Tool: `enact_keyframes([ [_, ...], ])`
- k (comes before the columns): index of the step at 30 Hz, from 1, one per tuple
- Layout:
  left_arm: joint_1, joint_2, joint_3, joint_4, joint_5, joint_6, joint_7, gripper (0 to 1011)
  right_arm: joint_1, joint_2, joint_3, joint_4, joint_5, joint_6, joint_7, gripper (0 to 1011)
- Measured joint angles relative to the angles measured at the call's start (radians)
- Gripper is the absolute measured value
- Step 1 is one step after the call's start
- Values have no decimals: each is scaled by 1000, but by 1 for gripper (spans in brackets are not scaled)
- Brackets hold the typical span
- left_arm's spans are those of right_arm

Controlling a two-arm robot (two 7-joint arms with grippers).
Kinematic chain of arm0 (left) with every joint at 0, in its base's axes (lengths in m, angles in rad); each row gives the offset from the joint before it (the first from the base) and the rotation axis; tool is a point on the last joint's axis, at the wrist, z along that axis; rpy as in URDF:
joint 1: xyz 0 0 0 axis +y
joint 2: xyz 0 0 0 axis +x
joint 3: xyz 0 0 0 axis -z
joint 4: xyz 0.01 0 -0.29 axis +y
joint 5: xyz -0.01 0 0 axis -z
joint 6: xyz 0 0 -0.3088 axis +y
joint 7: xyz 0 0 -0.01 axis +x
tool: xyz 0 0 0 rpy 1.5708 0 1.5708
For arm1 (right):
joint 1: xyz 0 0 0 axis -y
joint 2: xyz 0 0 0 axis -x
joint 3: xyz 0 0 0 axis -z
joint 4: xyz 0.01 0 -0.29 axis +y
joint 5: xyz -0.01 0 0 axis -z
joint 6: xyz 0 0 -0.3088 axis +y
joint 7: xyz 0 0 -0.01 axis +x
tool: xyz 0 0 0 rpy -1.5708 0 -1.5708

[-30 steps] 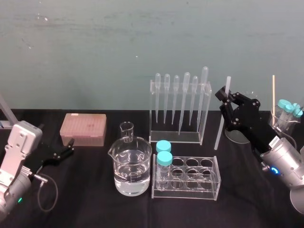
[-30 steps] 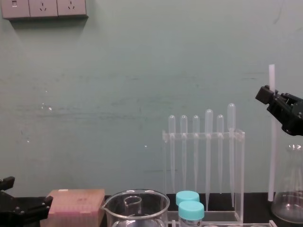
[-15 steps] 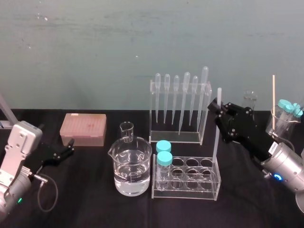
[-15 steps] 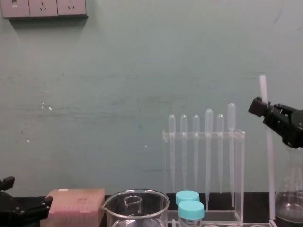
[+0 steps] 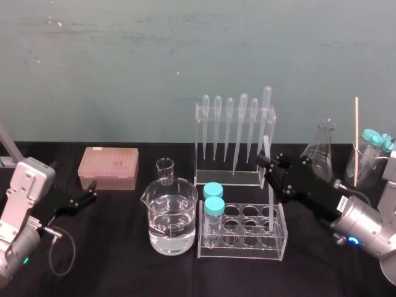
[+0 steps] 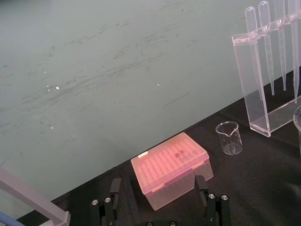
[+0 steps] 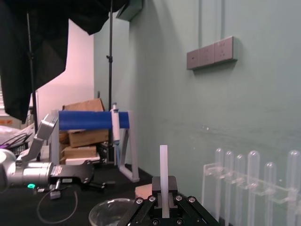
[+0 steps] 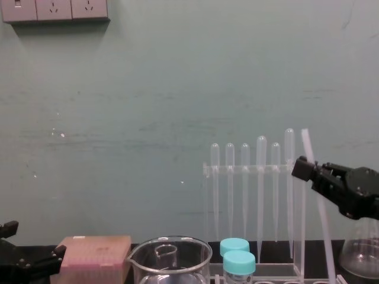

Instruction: Pick up the stirring rod with one hand, then place it down.

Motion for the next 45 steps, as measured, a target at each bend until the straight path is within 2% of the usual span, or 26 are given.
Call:
enact_keyframes([
  [5, 0, 0, 0, 0, 0, 0, 0, 1000, 10, -1, -14, 20, -9, 6, 12, 70],
  [14, 0, 0, 0, 0, 0, 0, 0, 1000, 51, -10, -51, 101, -49, -1, 38, 69],
  [25, 0, 0, 0, 0, 0, 0, 0, 1000, 84, -26, -72, 175, -71, -3, 52, 69],
  [45, 0, 0, 0, 0, 0, 0, 0, 1000, 86, -27, -72, 178, -75, -2, 50, 69],
])
